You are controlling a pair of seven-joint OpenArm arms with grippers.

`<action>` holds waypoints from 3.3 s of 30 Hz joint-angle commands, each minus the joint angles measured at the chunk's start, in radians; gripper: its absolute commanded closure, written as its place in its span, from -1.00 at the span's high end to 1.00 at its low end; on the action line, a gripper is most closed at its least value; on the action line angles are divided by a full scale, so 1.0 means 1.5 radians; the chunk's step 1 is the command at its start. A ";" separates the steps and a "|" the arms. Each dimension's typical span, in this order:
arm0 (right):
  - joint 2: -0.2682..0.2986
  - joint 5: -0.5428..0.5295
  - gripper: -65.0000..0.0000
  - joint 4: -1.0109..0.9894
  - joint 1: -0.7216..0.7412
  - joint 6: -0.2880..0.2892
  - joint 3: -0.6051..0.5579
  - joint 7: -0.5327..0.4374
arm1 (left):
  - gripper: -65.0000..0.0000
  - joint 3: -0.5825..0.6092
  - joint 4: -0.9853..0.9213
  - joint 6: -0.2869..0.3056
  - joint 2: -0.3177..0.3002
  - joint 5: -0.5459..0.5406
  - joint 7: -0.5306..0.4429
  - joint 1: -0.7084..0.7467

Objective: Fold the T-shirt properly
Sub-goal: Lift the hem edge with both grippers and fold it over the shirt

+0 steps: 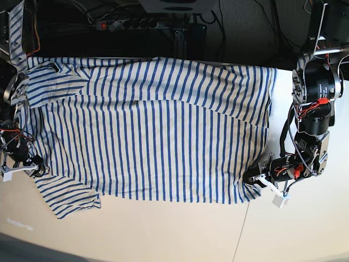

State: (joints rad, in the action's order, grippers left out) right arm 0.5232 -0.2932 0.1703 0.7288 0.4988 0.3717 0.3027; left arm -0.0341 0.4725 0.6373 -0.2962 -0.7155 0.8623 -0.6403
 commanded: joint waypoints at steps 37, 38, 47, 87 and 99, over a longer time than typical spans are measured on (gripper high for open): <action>0.107 -0.231 -1.00 0.250 -0.075 0.076 -0.001 0.296 | -1.00 0.001 0.046 0.041 -0.092 -0.449 0.356 -0.033; 0.111 -0.244 -1.00 0.270 -0.093 0.077 -0.001 0.300 | -1.00 0.001 0.054 0.041 -0.095 -0.453 0.356 -0.029; 0.143 -0.314 -1.00 0.438 -0.234 0.077 -0.001 0.336 | -1.00 0.002 0.227 0.041 -0.137 -0.458 0.356 0.091; 0.125 -0.182 -0.02 0.341 -0.109 0.071 -0.059 0.212 | -1.00 0.001 0.383 0.041 -0.157 -0.468 0.356 0.222; 0.041 -0.041 -0.02 0.123 -0.037 0.066 -0.155 0.113 | -1.00 0.001 0.383 0.041 -0.157 -0.478 0.356 0.221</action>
State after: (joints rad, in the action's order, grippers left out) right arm 0.5823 -0.3607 0.3523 0.6598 0.5228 0.1390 0.4496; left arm -0.0257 1.0321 0.6739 -0.5152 -1.4067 1.4067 -0.2810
